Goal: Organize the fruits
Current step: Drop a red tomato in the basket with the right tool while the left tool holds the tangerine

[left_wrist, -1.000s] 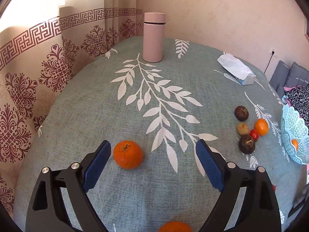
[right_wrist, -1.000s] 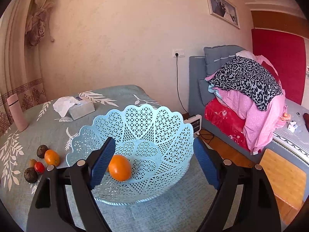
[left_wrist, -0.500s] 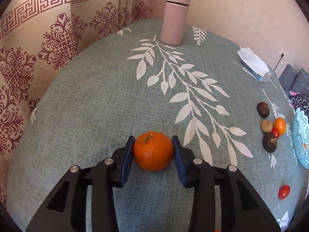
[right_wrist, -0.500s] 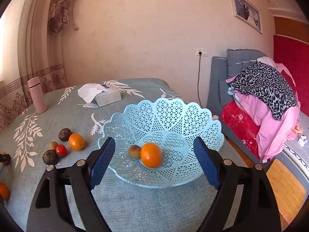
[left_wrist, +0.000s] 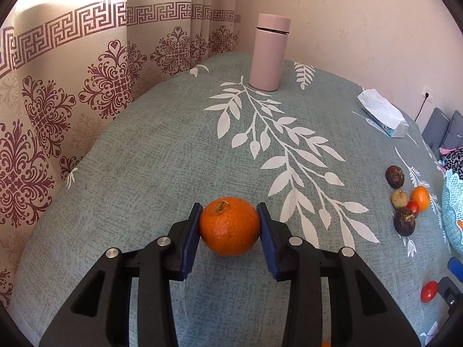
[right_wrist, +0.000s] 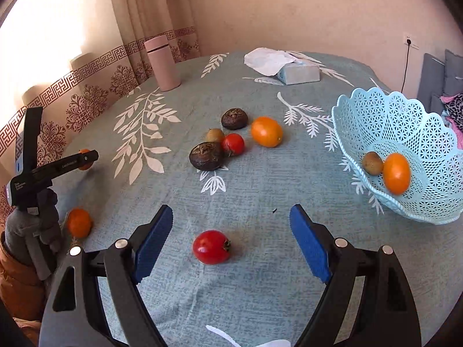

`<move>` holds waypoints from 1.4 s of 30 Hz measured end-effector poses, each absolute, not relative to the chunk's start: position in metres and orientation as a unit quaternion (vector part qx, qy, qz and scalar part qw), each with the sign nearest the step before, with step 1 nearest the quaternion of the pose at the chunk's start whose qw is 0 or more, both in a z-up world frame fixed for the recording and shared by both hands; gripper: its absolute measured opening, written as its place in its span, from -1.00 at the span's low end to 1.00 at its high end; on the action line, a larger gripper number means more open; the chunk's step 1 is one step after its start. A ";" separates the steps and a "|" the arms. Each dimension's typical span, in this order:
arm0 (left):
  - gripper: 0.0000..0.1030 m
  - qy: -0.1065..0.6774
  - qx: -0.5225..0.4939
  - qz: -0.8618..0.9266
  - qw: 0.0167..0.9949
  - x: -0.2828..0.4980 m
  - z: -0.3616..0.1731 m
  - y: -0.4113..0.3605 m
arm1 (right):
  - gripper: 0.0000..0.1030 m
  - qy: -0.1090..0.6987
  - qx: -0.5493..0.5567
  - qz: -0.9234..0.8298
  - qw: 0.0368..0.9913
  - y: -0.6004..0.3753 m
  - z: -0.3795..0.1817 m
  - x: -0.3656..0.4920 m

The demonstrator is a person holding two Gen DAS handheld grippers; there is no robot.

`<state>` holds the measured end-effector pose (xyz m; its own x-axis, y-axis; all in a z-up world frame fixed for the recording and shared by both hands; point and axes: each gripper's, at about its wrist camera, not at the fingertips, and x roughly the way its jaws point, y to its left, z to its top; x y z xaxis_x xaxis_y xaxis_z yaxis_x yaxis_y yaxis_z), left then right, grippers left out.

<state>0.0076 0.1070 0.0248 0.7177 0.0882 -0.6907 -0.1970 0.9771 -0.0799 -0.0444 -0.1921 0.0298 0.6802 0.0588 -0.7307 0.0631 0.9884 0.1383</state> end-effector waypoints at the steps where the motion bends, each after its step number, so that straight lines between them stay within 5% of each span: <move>1: -0.25 0.366 -0.073 0.080 0.924 0.007 0.025 0.107 | 0.49 0.408 0.068 -0.001 0.911 -0.188 0.027 -0.042; 9: -0.25 0.360 -0.071 0.089 0.926 0.005 0.027 0.107 | -0.41 0.454 0.035 -0.002 0.891 -0.175 0.011 -0.030; 42: -0.25 0.333 -0.015 0.047 0.942 -0.031 0.056 0.044 | -0.41 0.305 0.075 -0.216 0.925 -0.299 0.082 -0.069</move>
<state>-0.0312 0.0443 0.0555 0.7744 0.0789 -0.6278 -0.0983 0.9952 0.0039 -0.0691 -0.2992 0.0815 0.7208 -0.3534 -0.5963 0.4449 0.8956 0.0069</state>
